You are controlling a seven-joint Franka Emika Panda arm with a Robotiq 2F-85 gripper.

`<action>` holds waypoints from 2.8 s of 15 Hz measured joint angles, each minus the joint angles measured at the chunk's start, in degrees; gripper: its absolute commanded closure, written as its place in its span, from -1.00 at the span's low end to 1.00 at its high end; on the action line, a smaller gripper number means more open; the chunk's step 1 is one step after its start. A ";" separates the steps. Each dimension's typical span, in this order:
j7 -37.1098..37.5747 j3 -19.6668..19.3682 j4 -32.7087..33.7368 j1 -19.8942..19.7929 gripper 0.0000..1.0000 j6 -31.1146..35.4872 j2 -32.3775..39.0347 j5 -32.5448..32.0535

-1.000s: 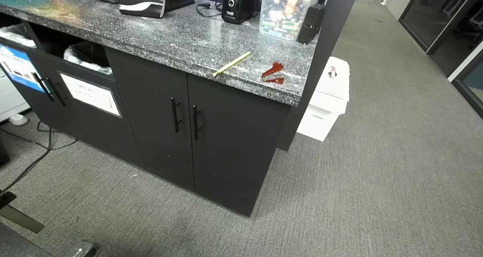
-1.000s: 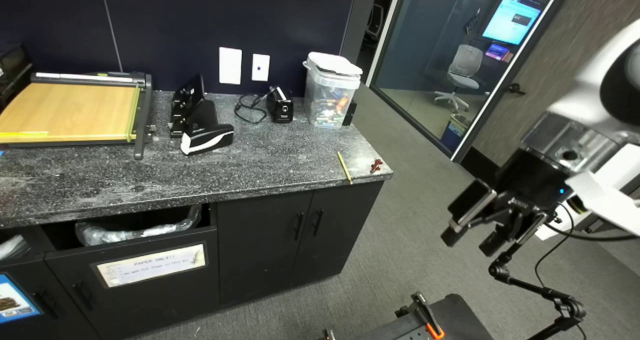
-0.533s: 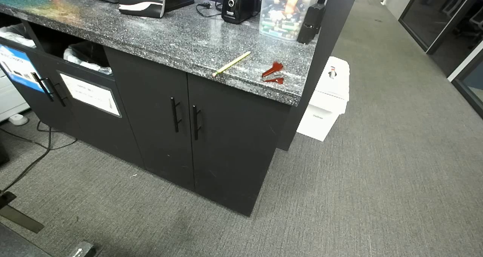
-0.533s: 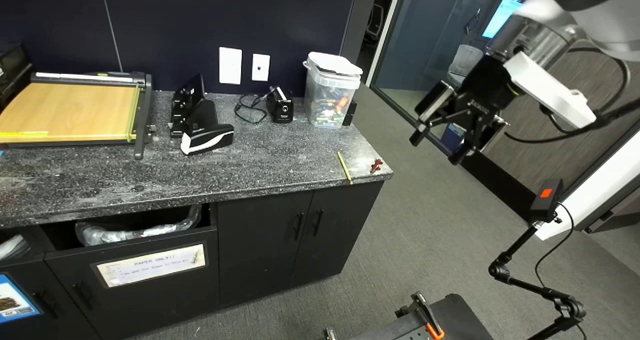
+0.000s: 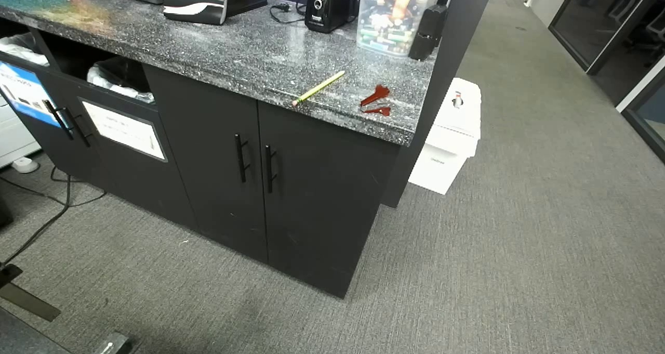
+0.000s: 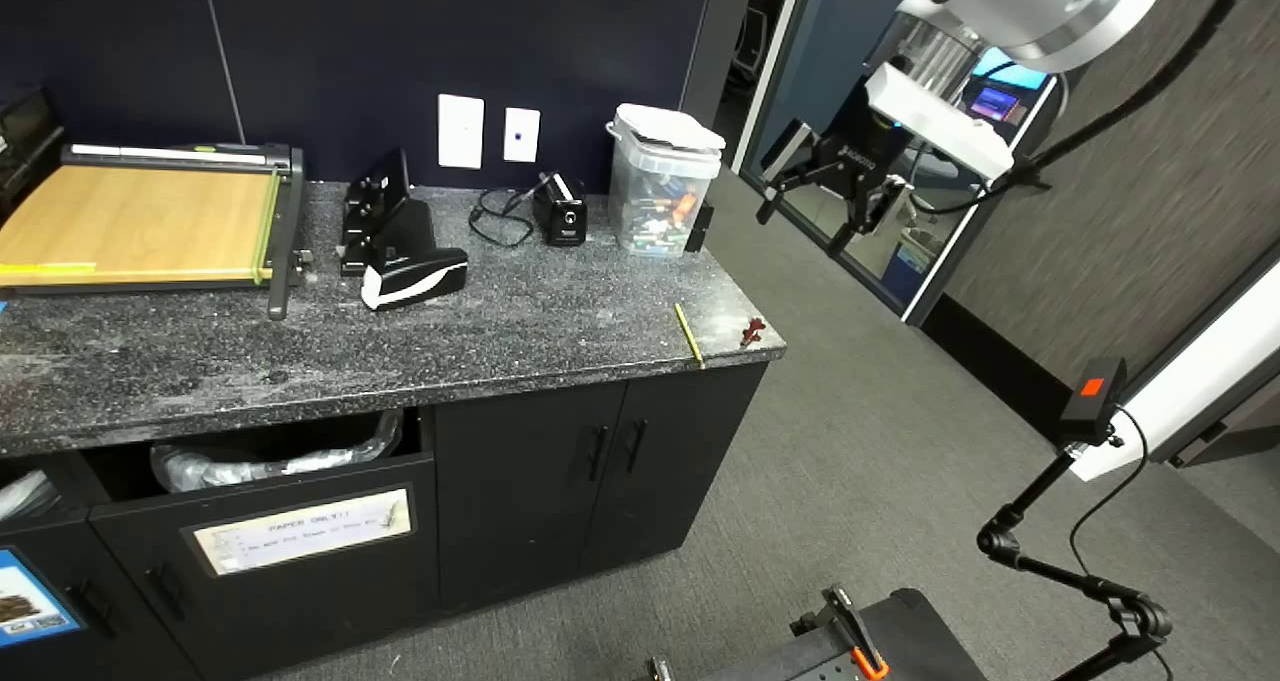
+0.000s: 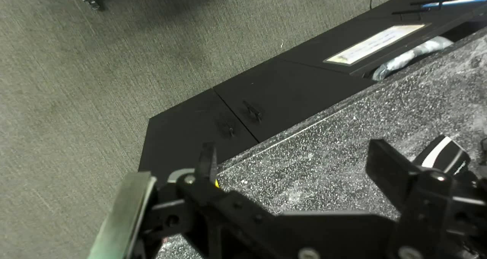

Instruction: Move the pencil to the left

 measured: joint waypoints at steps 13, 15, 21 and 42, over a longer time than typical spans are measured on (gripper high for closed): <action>9.22 -0.04 37.82 -2.79 -1.00 4.03 37.69 -0.17; 10.50 -0.06 43.03 -3.14 -1.00 4.04 42.57 -0.63; 12.51 -0.25 57.86 -4.33 -1.00 4.04 55.63 -2.81; 12.72 -0.60 68.48 -4.39 -1.00 5.79 70.55 -3.71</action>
